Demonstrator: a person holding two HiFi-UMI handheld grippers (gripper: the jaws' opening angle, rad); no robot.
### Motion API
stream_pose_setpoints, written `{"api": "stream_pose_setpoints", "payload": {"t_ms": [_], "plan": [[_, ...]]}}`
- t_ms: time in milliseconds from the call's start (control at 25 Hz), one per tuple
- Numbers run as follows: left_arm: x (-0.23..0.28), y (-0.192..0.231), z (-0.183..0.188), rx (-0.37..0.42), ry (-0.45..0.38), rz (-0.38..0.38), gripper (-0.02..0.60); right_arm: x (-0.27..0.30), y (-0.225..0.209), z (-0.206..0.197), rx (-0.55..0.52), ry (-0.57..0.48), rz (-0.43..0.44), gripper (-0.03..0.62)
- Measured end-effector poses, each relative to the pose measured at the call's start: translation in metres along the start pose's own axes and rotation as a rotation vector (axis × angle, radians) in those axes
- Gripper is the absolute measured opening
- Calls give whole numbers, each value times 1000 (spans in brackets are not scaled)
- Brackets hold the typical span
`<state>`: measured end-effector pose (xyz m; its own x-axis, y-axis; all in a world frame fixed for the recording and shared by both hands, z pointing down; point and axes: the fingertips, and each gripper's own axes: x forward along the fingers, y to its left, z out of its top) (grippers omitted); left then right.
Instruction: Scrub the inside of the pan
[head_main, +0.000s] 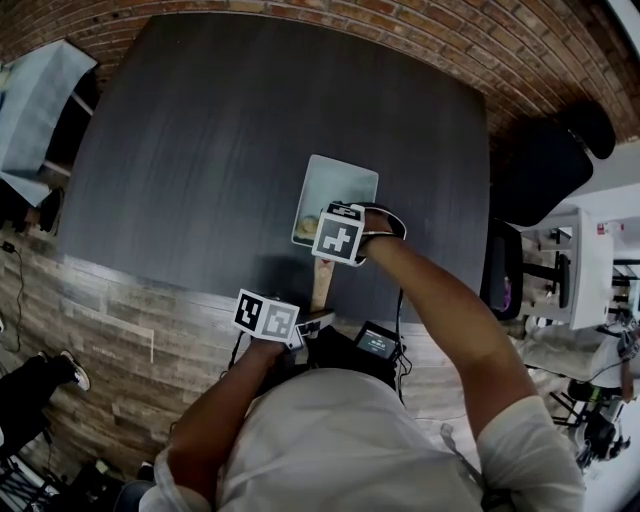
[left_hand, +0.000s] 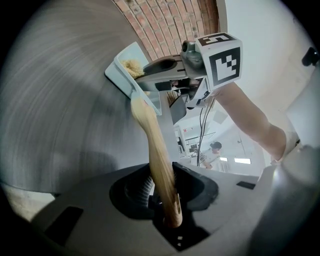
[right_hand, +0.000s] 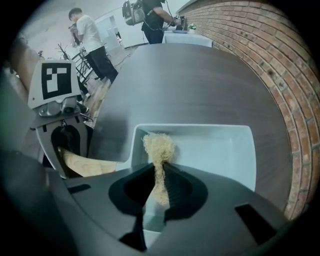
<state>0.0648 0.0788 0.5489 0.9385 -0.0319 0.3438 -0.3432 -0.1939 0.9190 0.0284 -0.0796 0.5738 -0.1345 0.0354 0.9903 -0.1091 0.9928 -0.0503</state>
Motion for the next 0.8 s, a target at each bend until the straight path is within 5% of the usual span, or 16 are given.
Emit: {"api": "stream_pose_setpoints", "payload": {"t_ms": [480, 640, 800], "plan": [[1, -1, 1, 0, -9, -14, 127, -4, 16, -13, 205, -68, 324, 58], [-1, 1, 13, 17, -48, -20, 151, -11, 9, -14, 239, -109, 329, 58], [0, 4, 24, 13, -65, -19, 162, -25, -19, -19, 233, -124, 219, 58]]}}
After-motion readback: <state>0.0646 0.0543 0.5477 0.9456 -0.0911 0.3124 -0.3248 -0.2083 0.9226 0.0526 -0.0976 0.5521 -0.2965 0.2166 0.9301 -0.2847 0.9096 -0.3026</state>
